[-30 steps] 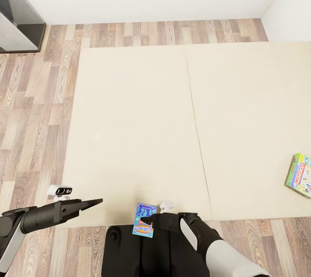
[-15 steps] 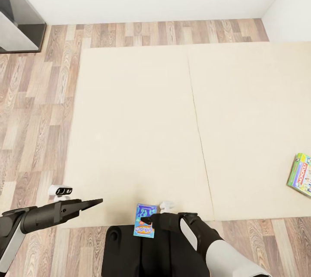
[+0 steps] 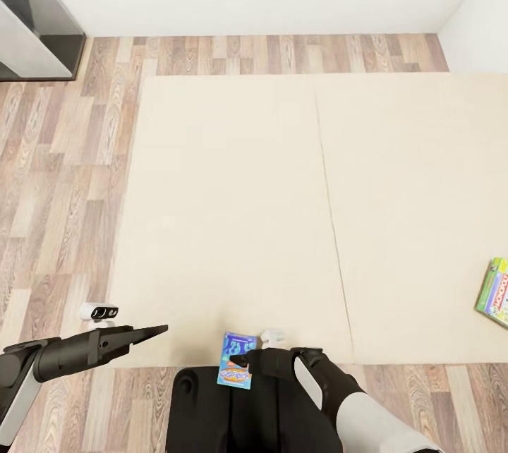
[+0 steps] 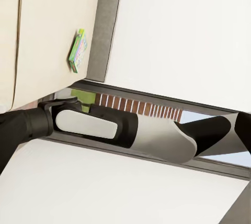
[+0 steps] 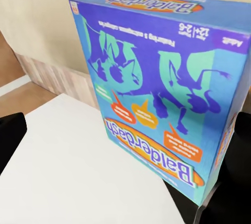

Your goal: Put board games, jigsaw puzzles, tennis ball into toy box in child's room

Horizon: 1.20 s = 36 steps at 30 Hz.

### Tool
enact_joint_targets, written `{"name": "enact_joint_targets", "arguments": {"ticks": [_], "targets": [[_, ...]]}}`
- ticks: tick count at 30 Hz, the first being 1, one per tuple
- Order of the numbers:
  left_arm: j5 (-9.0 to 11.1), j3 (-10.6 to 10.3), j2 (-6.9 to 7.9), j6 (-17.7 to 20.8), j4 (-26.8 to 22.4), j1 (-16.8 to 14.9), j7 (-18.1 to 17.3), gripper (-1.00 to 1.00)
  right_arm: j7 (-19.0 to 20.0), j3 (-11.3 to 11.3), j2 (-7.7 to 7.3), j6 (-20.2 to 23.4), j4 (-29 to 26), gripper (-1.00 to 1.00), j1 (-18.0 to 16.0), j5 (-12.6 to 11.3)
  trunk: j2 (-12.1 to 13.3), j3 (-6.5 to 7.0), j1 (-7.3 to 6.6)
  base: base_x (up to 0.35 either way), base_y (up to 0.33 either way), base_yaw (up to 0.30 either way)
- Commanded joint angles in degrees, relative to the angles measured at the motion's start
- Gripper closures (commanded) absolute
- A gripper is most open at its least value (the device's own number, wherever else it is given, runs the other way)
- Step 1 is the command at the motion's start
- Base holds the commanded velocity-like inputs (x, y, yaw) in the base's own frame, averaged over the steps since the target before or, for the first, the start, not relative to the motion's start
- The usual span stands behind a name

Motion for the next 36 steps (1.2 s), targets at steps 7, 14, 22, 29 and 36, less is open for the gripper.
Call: {"name": "enact_joint_targets", "arguments": {"ticks": [7, 14, 22, 29, 36], "targets": [[0.0, 0.0, 0.02, 0.6, 0.0, 0.0, -0.2, -1.0, -0.1, 0.1, 0.0, 0.4, 0.0, -1.0, 0.0, -0.5, -0.1, -0.06, 0.03, 0.0, 0.0, 0.002], [0.0, 0.0, 0.02, 0.6, 0.0, 0.0, -0.2, -1.0, -0.1, 0.1, 0.0, 0.4, 0.0, -1.0, 0.0, -0.5, -0.1, -0.06, 0.03, 0.0, 0.062, 0.0], [0.0, 0.0, 0.02, 0.6, 0.0, 0.0, -0.2, -1.0, -0.1, 0.1, 0.0, 0.4, 0.0, -1.0, 0.0, -0.5, -0.1, -0.06, 0.03, 0.0, 0.022, 0.0], [0.0, 0.0, 0.02, 0.6, 0.0, 0.0, -0.2, -1.0, -0.1, 0.1, 0.0, 0.4, 0.0, -1.0, 0.0, -0.5, -0.1, -0.06, 0.03, 0.0, 0.041, 0.0], [0.0, 0.0, -0.03, 0.6, 0.0, 0.0, -0.2, -1.0, -0.1, 0.1, 0.0, 0.4, 0.0, -1.0, 0.0, -0.5, -0.1, -0.06, 0.03, 0.0, 0.004, 0.0]]}}
